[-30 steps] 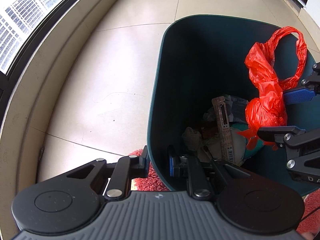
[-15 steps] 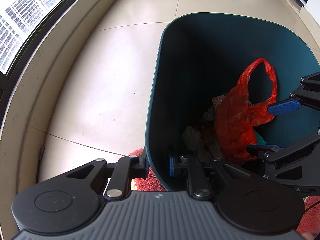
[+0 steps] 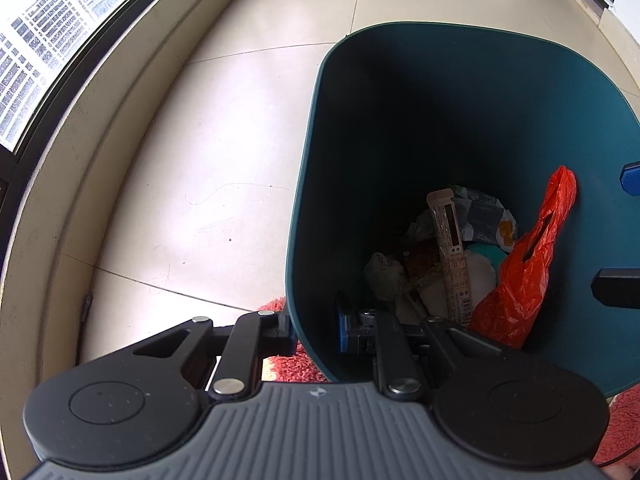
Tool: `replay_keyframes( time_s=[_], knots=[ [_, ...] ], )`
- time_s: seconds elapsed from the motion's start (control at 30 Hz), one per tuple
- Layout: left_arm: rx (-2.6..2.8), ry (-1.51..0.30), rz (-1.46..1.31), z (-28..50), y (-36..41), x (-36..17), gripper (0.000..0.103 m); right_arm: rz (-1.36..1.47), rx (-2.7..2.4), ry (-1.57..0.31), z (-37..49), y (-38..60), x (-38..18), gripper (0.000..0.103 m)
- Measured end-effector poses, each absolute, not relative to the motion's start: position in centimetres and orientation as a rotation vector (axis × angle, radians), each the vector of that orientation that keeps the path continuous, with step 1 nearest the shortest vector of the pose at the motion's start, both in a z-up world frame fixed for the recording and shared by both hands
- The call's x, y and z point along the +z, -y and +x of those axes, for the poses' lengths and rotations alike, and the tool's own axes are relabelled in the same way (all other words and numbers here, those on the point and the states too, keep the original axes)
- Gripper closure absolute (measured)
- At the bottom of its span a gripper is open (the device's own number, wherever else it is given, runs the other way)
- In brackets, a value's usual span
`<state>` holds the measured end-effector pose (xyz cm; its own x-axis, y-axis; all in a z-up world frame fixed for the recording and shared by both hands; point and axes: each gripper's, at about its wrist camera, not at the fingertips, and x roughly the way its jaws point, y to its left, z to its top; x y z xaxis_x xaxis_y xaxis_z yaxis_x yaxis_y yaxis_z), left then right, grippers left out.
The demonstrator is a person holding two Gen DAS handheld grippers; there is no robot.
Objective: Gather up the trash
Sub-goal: 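Carry the red plastic bag into the teal bin and open right tool, then move right tool to the orange fruit net and grasp it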
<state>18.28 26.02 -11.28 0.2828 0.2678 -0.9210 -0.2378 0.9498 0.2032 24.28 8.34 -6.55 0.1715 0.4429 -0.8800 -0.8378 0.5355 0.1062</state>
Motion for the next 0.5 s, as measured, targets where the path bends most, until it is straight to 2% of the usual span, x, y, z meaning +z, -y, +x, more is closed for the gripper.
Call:
replay_keyframes(
  time_s=[0.23,0.5],
  knots=[
    [0.347,-1.245,0.033,18.4,-25.8,-11.3,0.086,-0.376,0.9,-1.016,25.2,-4.4,-4.1,0.032],
    [0.36,-1.253,0.051,18.7,-25.4,-11.6,0.086,-0.238,0.674,-1.034,29.3,4.2,-5.2,0.024]
  ],
)
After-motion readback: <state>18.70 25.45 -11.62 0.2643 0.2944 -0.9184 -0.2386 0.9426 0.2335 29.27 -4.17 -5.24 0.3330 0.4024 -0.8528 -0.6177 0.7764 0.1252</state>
